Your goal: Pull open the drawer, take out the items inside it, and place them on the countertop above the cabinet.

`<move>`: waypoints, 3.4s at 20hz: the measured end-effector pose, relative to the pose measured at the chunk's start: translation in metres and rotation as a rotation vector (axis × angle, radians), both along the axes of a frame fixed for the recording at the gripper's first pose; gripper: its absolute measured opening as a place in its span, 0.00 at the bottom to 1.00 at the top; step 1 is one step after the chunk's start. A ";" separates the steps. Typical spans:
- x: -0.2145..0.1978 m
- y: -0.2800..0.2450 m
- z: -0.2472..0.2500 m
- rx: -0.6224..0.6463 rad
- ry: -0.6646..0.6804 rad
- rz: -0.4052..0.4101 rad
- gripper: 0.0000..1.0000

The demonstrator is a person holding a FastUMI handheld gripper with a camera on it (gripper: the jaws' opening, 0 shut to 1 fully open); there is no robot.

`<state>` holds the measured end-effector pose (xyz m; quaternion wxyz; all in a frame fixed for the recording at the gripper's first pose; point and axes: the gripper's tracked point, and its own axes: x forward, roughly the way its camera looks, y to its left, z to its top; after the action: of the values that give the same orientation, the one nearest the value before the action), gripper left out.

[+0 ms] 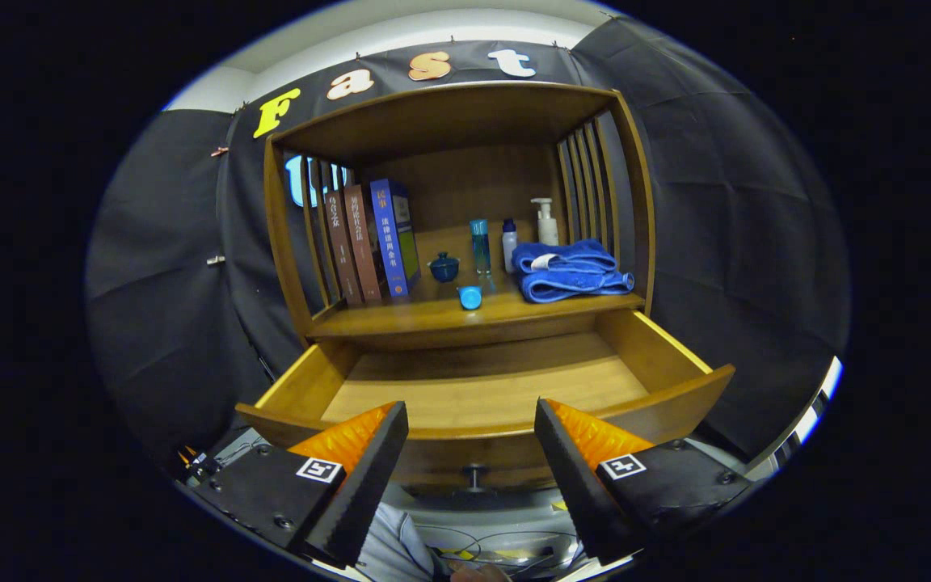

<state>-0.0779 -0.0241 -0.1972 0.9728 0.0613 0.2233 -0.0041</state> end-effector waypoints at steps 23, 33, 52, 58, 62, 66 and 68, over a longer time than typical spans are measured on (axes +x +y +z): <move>0.057 -0.006 -0.029 -0.041 0.042 -0.040 1.00; 0.133 -0.007 -0.041 -0.044 0.075 -0.034 1.00; 0.191 -0.005 -0.050 -0.049 0.079 -0.052 1.00; 0.183 -0.004 -0.045 -0.026 0.113 -0.051 1.00; 0.172 -0.004 -0.014 -0.040 0.057 -0.052 1.00; 0.165 0.000 0.052 -0.010 -0.056 -0.034 1.00; 0.159 0.001 0.085 -0.001 -0.104 -0.021 1.00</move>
<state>0.0810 -0.0233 -0.1125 0.9831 0.0634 0.1716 -0.0110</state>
